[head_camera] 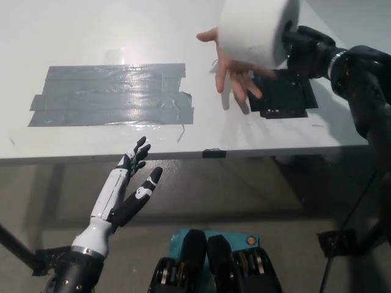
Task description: A toilet paper roll is kept on the black spot on the desk infront of the robot and the robot inserts its right thumb into the hole in the centre to grab the roll. Then it passes the roll to a person.
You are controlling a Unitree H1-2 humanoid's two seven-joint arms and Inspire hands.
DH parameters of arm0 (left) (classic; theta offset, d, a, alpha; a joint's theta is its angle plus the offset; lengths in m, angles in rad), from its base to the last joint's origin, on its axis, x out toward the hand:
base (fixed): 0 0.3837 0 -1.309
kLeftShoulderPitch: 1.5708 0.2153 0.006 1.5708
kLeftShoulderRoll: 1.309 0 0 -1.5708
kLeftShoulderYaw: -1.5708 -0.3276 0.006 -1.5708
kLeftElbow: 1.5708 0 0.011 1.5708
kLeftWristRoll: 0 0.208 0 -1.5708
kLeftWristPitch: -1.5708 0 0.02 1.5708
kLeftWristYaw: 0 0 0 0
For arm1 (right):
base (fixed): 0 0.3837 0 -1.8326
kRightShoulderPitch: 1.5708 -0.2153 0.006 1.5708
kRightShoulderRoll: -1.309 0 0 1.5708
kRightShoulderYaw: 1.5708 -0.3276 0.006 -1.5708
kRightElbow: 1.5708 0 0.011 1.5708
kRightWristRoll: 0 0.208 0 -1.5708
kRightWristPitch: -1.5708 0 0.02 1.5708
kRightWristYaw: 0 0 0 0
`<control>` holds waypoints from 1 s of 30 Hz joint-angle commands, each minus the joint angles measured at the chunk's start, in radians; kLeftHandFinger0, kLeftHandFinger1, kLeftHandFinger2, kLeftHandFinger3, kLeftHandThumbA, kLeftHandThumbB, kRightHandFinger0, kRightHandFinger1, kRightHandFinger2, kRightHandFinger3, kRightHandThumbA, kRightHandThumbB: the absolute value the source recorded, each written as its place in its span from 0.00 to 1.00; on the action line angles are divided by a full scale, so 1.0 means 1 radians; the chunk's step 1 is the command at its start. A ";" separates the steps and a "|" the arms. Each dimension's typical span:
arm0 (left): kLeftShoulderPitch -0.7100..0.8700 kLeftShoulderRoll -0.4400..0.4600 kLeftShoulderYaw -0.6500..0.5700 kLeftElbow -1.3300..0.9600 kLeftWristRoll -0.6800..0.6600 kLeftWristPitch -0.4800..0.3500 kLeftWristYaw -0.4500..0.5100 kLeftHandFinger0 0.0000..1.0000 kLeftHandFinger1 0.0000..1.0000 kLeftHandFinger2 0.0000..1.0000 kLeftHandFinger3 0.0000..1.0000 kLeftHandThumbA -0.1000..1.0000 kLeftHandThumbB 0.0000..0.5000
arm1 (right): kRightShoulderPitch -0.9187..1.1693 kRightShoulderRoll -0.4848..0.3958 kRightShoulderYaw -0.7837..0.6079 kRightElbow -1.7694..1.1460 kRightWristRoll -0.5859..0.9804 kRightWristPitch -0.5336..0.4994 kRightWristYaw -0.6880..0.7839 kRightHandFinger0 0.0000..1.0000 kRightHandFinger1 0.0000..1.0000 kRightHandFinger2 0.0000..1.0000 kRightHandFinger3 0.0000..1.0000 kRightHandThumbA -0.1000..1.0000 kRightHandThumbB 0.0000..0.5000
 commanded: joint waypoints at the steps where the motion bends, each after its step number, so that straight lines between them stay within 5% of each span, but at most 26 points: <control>1: -0.028 0.006 0.000 -0.022 0.009 -0.010 -0.006 1.00 1.00 1.00 1.00 0.75 0.05 | -0.129 -0.025 0.055 0.040 -0.076 -0.130 -0.026 0.01 0.61 1.00 1.00 0.00 0.29; 5: -0.037 0.008 0.000 -0.019 0.008 -0.010 -0.009 1.00 1.00 1.00 1.00 0.74 0.03 | -0.161 -0.021 0.122 0.075 -0.138 -0.165 -0.064 0.05 0.65 1.00 1.00 0.00 0.31; 14: -0.053 0.010 0.002 -0.015 0.002 -0.005 -0.011 1.00 1.00 1.00 1.00 0.69 0.01 | -0.183 -0.011 0.236 0.097 -0.223 -0.210 -0.081 0.00 0.55 0.96 1.00 0.00 0.36; 18: -0.053 0.010 0.001 -0.017 0.009 0.001 -0.010 1.00 1.00 1.00 1.00 0.68 0.01 | -0.188 -0.016 0.328 0.098 -0.312 -0.241 -0.084 0.06 0.61 0.96 0.99 0.00 0.43; 20: -0.053 0.010 0.000 -0.017 0.009 0.003 -0.009 1.00 1.00 1.00 1.00 0.68 0.01 | -0.192 -0.022 0.408 0.094 -0.381 -0.258 -0.081 0.17 0.70 1.00 0.98 0.00 0.42; 22: -0.066 0.011 0.003 -0.012 0.007 0.004 -0.009 1.00 1.00 1.00 1.00 0.67 0.01 | -0.204 -0.029 0.476 0.101 -0.436 -0.285 -0.082 0.28 0.80 1.00 1.00 0.00 0.52; 23: -0.072 0.011 0.002 -0.008 0.008 0.004 -0.009 1.00 1.00 1.00 1.00 0.67 0.01 | -0.206 -0.033 0.497 0.101 -0.446 -0.287 -0.072 0.52 0.99 1.00 1.00 0.09 0.61; 24: -0.074 0.010 0.003 -0.006 0.005 0.002 -0.010 1.00 1.00 1.00 1.00 0.67 0.01 | -0.212 -0.039 0.532 0.098 -0.463 -0.272 -0.019 0.78 1.00 1.00 1.00 0.22 0.62; 26: -0.074 0.010 0.004 -0.006 0.000 0.000 -0.011 1.00 1.00 1.00 1.00 0.67 0.01 | -0.222 -0.042 0.563 0.100 -0.466 -0.241 0.054 1.00 1.00 1.00 1.00 0.33 0.73; 30: -0.075 0.011 0.002 -0.008 0.003 0.004 -0.012 1.00 1.00 1.00 1.00 0.67 0.00 | -0.213 -0.047 0.617 0.091 -0.492 -0.241 0.101 1.00 1.00 1.00 1.00 0.57 1.00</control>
